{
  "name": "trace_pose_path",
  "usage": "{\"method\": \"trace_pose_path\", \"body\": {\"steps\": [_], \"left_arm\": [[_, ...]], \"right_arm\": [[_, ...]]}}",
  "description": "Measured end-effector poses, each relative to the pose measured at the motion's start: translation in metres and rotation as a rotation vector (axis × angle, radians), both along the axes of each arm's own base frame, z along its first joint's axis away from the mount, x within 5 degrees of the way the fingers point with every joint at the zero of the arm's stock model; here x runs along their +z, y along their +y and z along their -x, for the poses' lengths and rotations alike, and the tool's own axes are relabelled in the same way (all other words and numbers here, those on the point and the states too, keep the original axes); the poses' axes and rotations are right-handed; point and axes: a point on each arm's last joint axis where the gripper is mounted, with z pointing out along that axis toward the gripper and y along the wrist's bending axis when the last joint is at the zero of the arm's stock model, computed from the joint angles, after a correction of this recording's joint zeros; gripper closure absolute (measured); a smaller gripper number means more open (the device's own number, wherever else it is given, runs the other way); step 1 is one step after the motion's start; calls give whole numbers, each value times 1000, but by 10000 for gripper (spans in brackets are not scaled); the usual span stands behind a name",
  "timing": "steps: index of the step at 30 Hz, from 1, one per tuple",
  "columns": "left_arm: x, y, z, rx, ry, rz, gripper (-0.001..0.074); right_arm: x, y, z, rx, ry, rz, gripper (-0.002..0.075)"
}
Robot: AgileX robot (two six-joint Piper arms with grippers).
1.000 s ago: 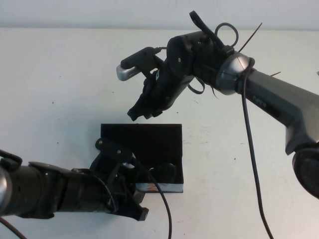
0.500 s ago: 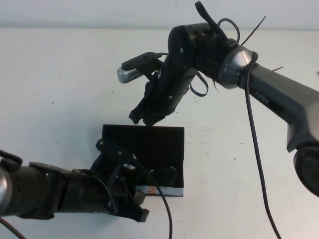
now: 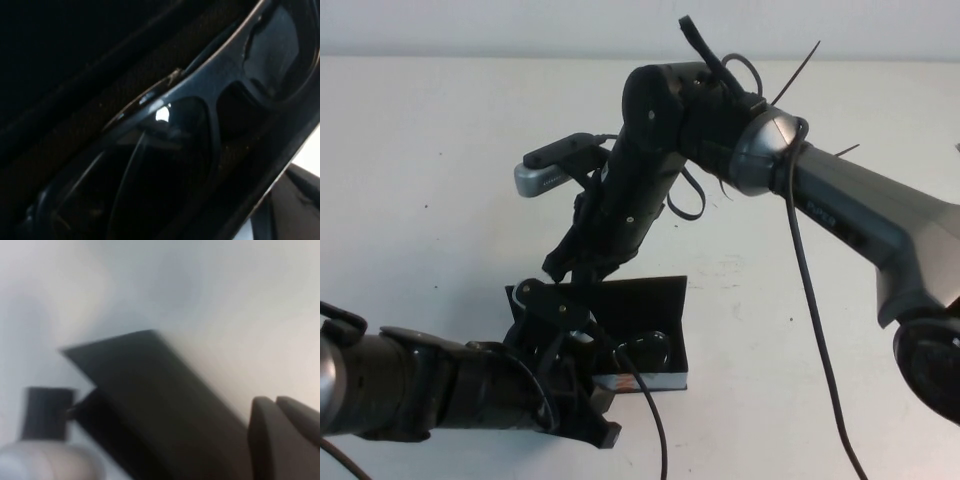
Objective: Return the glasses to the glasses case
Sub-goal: Close the glasses case
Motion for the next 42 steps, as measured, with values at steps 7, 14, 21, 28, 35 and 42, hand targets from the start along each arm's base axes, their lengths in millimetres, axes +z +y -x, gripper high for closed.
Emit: {"method": "trace_pose_path", "body": {"steps": [7,14,21,28,35,42], "left_arm": [[0,1,0,6,-5,-11,736],[0,1,-1,8,-6,-12,736],[-1,0,0,-16,-20,-24,736],[2,2,1,-27,-33,-25,736],[3,3,2,-28,-43,-33,736],[5,4,1,-2,-46,-33,736]], "right_arm": [[17,5,19,20,-2,-11,739],[9,-10,38,16,64,44,739],[5,-19,49,-12,99,49,739],[1,-21,51,-29,122,39,739],[8,-21,50,-23,103,37,739],[28,-21,41,-17,45,19,739]]}}
